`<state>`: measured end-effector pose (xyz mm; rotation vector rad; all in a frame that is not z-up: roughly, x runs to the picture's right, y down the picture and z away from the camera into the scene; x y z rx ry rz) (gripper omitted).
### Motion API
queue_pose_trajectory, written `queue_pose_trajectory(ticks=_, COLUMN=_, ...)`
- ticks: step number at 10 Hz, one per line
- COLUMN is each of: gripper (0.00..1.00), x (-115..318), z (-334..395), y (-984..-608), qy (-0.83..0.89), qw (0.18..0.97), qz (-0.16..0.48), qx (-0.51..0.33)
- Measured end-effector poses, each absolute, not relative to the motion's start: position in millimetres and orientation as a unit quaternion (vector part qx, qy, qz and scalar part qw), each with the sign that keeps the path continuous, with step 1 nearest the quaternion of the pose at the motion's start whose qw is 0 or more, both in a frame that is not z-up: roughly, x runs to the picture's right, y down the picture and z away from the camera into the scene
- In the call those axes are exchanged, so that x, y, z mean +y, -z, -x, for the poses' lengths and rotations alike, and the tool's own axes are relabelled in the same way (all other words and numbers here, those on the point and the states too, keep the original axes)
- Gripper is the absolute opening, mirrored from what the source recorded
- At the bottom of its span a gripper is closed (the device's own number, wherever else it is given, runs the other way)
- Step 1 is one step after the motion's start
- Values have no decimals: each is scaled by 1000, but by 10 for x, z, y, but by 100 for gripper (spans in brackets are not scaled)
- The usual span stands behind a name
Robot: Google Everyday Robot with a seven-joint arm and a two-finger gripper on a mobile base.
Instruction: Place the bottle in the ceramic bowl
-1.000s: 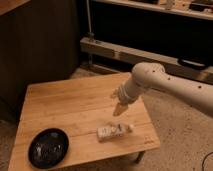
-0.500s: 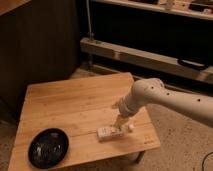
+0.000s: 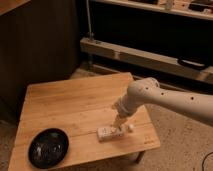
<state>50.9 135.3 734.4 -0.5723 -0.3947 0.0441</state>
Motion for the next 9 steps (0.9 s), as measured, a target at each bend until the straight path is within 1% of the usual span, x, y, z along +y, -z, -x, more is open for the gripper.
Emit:
queue_pose_trajectory(ticks=4, gripper=65, x=1414, z=-362, y=-7414, qy=49, qw=927, qz=283, qx=-241)
queue_pose_trajectory(ticks=9, gripper=65, x=1670, z=-267, y=-7593, qy=95, qw=913, qz=317, qx=-238)
